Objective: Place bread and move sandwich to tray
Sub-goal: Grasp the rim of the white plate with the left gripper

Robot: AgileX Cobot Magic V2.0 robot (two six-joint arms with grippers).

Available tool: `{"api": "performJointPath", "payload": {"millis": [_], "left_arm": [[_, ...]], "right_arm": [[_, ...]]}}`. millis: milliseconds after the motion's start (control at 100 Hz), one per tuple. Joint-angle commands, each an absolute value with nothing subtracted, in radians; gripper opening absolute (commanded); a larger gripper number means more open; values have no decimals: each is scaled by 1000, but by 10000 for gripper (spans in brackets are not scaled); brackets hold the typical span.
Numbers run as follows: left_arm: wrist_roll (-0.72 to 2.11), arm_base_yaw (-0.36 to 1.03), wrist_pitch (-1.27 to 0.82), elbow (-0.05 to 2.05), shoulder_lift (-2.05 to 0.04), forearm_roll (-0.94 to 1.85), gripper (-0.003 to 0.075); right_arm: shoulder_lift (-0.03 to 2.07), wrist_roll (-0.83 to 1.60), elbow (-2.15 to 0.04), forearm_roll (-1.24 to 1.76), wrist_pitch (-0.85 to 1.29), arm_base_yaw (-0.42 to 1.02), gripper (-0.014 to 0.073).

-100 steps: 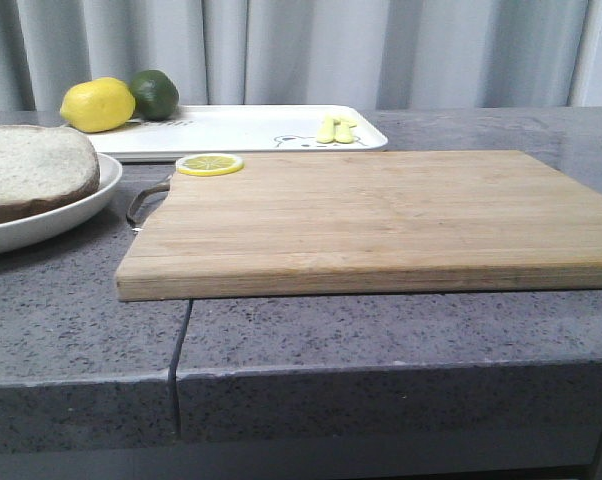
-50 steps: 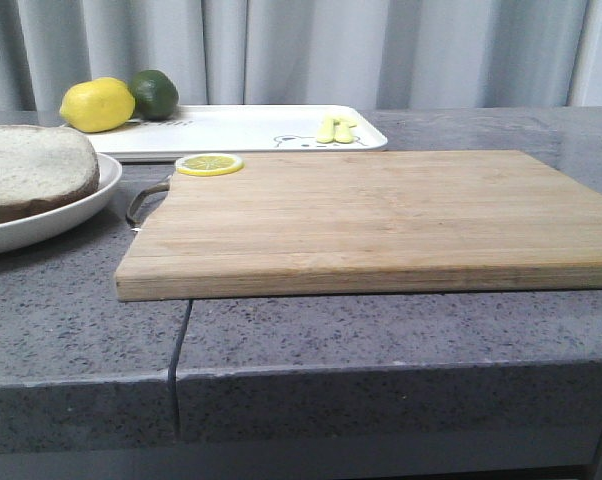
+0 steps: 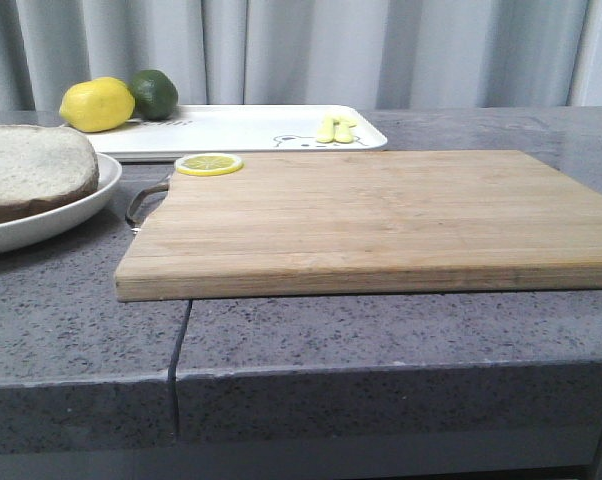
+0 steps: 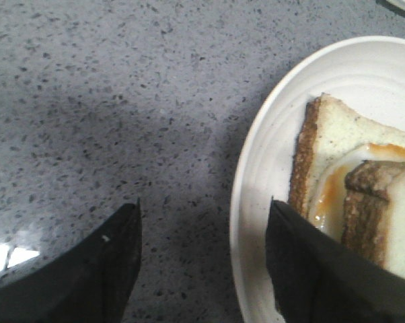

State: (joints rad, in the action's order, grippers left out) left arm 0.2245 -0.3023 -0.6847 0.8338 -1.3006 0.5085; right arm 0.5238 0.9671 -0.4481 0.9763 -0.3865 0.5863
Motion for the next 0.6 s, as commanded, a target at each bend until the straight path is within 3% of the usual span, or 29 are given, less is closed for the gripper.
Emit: {"api": "performJointPath", "payload": {"millis": [0,590], "left_arm": [[226,-286,-634,867,-1282,538,388],[226,-282,-610,867,-1384,542,388]], "right_arm": [[523,974,-471,961,-423,580,365],[523,974,-471,979,-415,580,365]]}}
